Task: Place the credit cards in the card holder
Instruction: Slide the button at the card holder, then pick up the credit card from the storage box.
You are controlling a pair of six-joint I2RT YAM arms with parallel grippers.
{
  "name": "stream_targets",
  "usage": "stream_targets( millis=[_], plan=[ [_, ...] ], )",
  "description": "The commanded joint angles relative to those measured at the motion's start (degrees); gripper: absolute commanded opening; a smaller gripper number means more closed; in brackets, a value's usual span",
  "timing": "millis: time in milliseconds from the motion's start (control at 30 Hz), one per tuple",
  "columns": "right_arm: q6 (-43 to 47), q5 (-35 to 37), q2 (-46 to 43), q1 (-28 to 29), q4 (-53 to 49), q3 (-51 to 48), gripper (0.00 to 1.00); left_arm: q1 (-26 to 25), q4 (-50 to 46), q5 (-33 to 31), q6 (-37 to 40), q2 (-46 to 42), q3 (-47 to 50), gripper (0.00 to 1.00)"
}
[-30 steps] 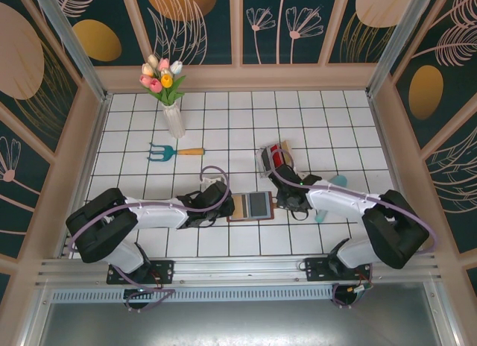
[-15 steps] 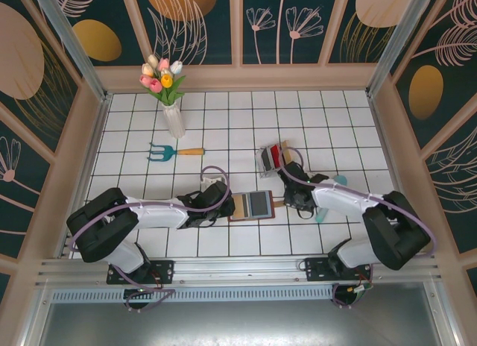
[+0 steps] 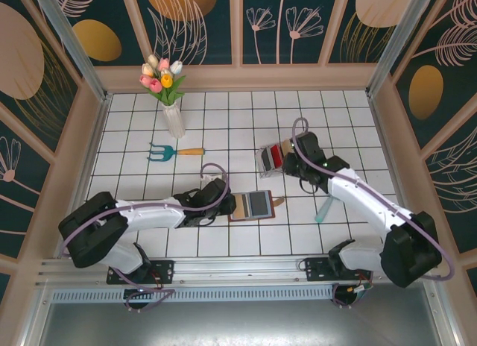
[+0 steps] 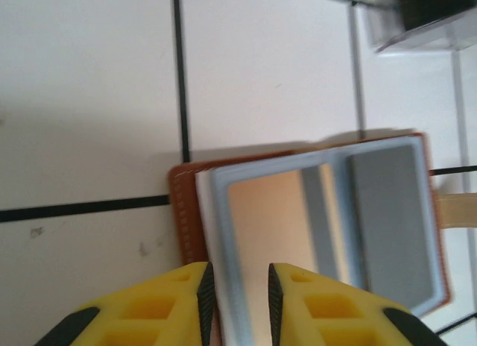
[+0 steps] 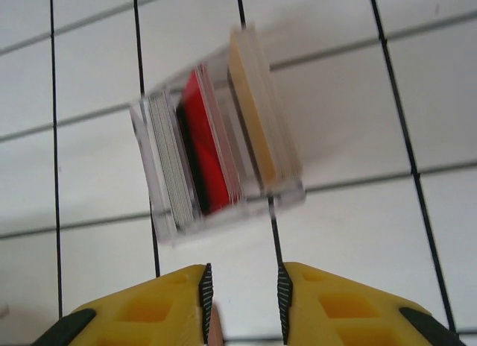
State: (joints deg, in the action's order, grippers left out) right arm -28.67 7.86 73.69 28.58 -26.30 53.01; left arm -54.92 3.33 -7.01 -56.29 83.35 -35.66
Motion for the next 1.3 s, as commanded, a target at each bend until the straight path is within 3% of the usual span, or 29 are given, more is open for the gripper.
stream_targets(
  millis=[0,133,367,567,1000,1267],
  plan=[
    [8.66,-1.88,6.08,-1.76,-0.18,5.16,0.32,-0.10,-2.88,-3.27,1.78,-3.51,-2.26,0.34],
    [11.53,-1.67,14.78,-2.10,-0.77,11.15,0.27,0.43,-3.51,-5.56,2.37,-4.39,-3.49,0.39],
    [13.21,3.30,25.44,-1.87,-3.71,18.96,0.23,3.83,-3.20,-3.17,2.99,-2.23,-6.04,0.41],
    [14.84,4.00,29.68,-0.39,-4.54,22.10,0.25,4.70,-2.76,-1.92,3.18,-0.58,-6.70,0.41],
    [15.63,19.43,36.67,4.61,-8.44,24.97,0.29,4.66,-2.70,-1.00,2.91,0.06,-6.44,0.42],
    [15.49,24.39,37.33,6.52,-9.04,25.09,0.23,4.69,-3.05,-0.69,2.98,0.37,-6.35,0.42]
  ],
)
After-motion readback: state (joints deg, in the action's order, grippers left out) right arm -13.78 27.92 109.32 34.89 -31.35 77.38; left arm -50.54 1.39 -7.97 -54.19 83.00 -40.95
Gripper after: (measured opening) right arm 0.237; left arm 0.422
